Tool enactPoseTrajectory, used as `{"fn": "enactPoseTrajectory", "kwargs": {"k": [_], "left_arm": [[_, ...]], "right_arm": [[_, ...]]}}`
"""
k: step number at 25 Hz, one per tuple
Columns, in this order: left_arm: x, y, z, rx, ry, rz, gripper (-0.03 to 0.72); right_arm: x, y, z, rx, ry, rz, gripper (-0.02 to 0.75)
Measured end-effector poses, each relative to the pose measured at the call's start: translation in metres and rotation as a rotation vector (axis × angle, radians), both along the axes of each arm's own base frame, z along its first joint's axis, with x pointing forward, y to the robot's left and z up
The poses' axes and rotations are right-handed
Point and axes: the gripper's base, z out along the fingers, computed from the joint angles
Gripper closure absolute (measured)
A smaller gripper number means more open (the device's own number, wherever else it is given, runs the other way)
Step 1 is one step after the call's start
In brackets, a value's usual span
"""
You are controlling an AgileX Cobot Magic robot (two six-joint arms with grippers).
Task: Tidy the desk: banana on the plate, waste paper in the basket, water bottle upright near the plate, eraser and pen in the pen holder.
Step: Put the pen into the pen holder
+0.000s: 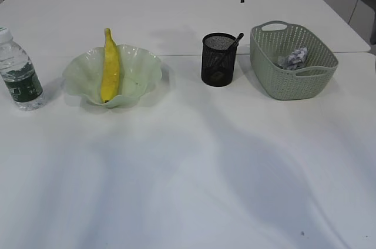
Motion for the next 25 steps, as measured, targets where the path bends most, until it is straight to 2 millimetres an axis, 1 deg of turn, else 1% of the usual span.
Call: {"fn": "enactPoseTrajectory", "kwargs": {"k": [8,18,20,25], "left_arm": [[0.000,0.000,0.000,0.007,0.003,0.002,0.160],[0.000,0.000,0.000,0.009,0.003,0.002,0.160],[0.000,0.000,0.000,0.009,0.003,0.002,0.160],[0.000,0.000,0.000,0.009,0.003,0.002,0.160]], "right_arm": [[0.004,0.010,0.011,0.001,-0.126,0.110,0.651],[0.006,0.015,0.020,-0.053,-0.237,0.193,0.651],[0.008,0.016,0.017,-0.068,-0.250,0.216,0.651],[0.010,0.019,-0.001,-0.117,-0.227,0.252,0.651]]}}
